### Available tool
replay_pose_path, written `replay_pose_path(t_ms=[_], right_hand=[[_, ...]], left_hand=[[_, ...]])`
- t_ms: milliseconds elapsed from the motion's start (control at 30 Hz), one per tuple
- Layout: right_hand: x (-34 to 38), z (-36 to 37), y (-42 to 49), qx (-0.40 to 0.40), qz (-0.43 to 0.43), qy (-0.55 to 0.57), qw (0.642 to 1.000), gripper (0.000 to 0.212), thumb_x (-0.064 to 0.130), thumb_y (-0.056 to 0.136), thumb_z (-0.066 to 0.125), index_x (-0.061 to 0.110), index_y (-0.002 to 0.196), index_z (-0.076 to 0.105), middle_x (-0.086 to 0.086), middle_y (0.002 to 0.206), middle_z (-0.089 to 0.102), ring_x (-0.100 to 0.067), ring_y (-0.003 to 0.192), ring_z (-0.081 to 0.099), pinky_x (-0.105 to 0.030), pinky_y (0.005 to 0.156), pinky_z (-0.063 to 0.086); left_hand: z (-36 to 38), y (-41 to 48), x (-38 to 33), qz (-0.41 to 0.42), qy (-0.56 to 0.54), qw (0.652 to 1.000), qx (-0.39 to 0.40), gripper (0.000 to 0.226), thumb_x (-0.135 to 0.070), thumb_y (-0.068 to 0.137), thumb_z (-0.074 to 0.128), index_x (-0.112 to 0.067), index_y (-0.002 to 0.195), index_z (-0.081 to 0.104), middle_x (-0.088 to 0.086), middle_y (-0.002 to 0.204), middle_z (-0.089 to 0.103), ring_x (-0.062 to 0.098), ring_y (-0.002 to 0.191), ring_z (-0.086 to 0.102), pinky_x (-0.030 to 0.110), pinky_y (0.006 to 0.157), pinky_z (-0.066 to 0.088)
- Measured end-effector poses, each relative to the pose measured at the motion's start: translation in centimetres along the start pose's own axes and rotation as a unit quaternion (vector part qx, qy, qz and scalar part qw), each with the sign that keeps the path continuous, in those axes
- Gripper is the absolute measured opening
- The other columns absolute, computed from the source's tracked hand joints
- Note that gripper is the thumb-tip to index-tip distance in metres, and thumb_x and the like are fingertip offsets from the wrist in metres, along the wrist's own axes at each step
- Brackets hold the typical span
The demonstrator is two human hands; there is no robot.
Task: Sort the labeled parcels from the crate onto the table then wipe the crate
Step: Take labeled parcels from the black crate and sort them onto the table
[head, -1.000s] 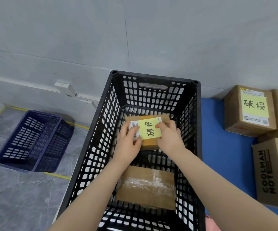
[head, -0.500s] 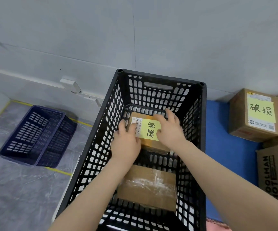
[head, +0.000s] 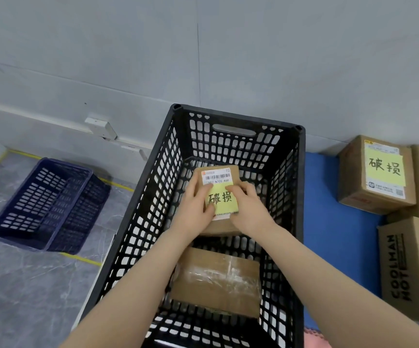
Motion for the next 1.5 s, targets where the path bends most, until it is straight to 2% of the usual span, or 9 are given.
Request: replay_pose_path(t_ms=[133, 233, 300, 500, 933, 1067, 1200, 1367, 1500], right_hand=[[0.5, 0.4, 0.4, 0.035, -0.037, 0.007, 0.999, 0.068, 0.001, 0.085, 0.057, 0.018, 0.147, 0.034, 0.003, 0.161, -0.003, -0.020, 0.140, 0.030, -0.032, 0.106, 0.040], [0.5, 0.5, 0.1, 0.043, -0.028, 0.023, 0.998, 0.069, 0.006, 0.085, 0.059, 0.021, 0.147, 0.034, 0.002, 0.160, 0.007, -0.029, 0.141, 0.029, -0.039, 0.111, 0.035], [0.6, 0.1, -0.3, 0.020, -0.028, 0.035, 0.999, 0.068, 0.011, 0.084, 0.061, 0.021, 0.147, 0.034, 0.003, 0.158, 0.013, -0.029, 0.138, 0.031, -0.040, 0.111, 0.034], [1.8, -3.4, -3.5, -0.102, -0.106, 0.051, 0.988, 0.057, 0.023, 0.085, 0.061, 0.022, 0.140, 0.046, 0.005, 0.154, 0.025, -0.021, 0.133, 0.036, -0.027, 0.108, 0.023], [2.4, -14.1, -17.0, -0.301, -0.196, 0.097, 0.928, 0.051, 0.027, 0.088, 0.059, 0.034, 0.137, 0.047, 0.022, 0.154, 0.019, -0.017, 0.123, 0.036, -0.014, 0.094, 0.030], [-2.9, -16.6, -22.4, -0.349, -0.149, 0.089, 0.921, 0.052, 0.030, 0.087, 0.058, 0.035, 0.138, 0.045, 0.022, 0.155, 0.018, -0.013, 0.133, 0.031, -0.014, 0.098, 0.024], [-9.1, -16.6, -26.5, -0.357, -0.092, 0.096, 0.925, 0.054, 0.034, 0.088, 0.055, 0.033, 0.141, 0.043, 0.021, 0.155, 0.020, -0.008, 0.136, 0.031, -0.030, 0.106, 0.033], [-14.9, -14.0, -26.0, -0.264, -0.004, 0.078, 0.961, 0.057, 0.025, 0.095, 0.050, 0.025, 0.149, 0.032, 0.024, 0.153, 0.014, -0.020, 0.133, 0.033, -0.025, 0.103, 0.030], [-17.3, -13.0, -24.0, -0.190, 0.018, 0.039, 0.981, 0.055, 0.023, 0.097, 0.043, 0.019, 0.150, 0.028, 0.011, 0.160, 0.012, -0.026, 0.131, 0.039, -0.032, 0.110, 0.029]], left_hand=[[0.4, -1.4, 0.8, -0.011, -0.042, 0.998, 0.052, 0.061, -0.026, 0.096, 0.048, -0.031, 0.152, 0.022, -0.020, 0.158, -0.016, -0.014, 0.117, 0.022, 0.006, 0.082, 0.035], [0.4, -1.7, 0.0, 0.008, -0.026, 0.999, 0.039, 0.062, -0.025, 0.096, 0.048, -0.029, 0.152, 0.023, -0.021, 0.159, -0.004, -0.001, 0.130, 0.031, 0.027, 0.094, 0.045], [-0.2, -1.8, -0.7, 0.008, -0.007, 1.000, 0.019, 0.061, -0.026, 0.094, 0.048, -0.028, 0.151, 0.025, -0.019, 0.160, 0.004, 0.007, 0.133, 0.035, 0.035, 0.089, 0.051], [-4.1, -2.4, -4.4, 0.066, 0.057, 0.995, -0.050, 0.063, -0.044, 0.086, 0.035, -0.030, 0.147, 0.031, -0.025, 0.155, 0.012, 0.002, 0.098, 0.055, 0.013, 0.056, 0.036], [-10.6, -8.8, -20.6, 0.252, 0.111, 0.947, -0.169, 0.056, -0.040, 0.084, 0.039, -0.027, 0.138, 0.045, -0.017, 0.157, 0.021, 0.006, 0.127, 0.043, 0.020, 0.069, 0.046], [-6.2, -10.2, -26.5, 0.283, 0.095, 0.945, -0.136, 0.056, -0.039, 0.084, 0.041, -0.028, 0.139, 0.044, -0.021, 0.158, 0.015, 0.006, 0.133, 0.039, 0.031, 0.075, 0.054], [-0.1, -11.2, -29.6, 0.304, 0.077, 0.947, -0.067, 0.056, -0.043, 0.084, 0.036, -0.032, 0.139, 0.039, -0.026, 0.156, 0.008, 0.006, 0.126, 0.044, 0.030, 0.067, 0.054], [6.8, -10.7, -28.8, 0.221, 0.053, 0.972, 0.054, 0.063, -0.032, 0.091, 0.043, -0.036, 0.149, 0.018, -0.032, 0.152, -0.002, 0.005, 0.127, 0.042, 0.030, 0.075, 0.052], [9.8, -9.1, -28.0, 0.164, 0.042, 0.980, 0.104, 0.065, -0.024, 0.093, 0.045, -0.030, 0.151, 0.017, -0.027, 0.154, -0.001, 0.012, 0.126, 0.044, 0.034, 0.084, 0.051]])
Point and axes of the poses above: each hand's wrist, its own y-axis towards the middle knuckle, its own z-axis out of the palm, x = y × z, the point moved 2 cm from there along y, towards the middle knuckle
